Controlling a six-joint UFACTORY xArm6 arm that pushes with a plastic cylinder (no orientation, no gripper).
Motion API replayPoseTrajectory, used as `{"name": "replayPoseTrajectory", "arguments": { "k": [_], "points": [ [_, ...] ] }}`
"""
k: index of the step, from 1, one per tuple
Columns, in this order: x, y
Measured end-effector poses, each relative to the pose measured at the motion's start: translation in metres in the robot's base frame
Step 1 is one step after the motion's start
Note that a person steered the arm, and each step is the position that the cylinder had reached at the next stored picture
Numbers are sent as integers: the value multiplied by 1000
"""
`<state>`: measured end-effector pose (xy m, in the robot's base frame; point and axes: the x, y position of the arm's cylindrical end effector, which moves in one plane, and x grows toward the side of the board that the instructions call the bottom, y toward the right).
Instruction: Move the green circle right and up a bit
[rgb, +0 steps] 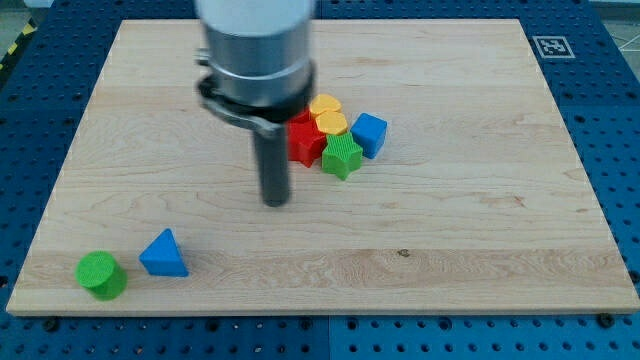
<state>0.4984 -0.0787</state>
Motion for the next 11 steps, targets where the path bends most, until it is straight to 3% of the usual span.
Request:
{"name": "replayPoseTrajectory", "arguments": {
  "k": [2, 4, 5, 6, 11],
  "points": [
    [-6, -149],
    [44, -226],
    [60, -225],
    [112, -222],
    [120, -121]
  ]
}}
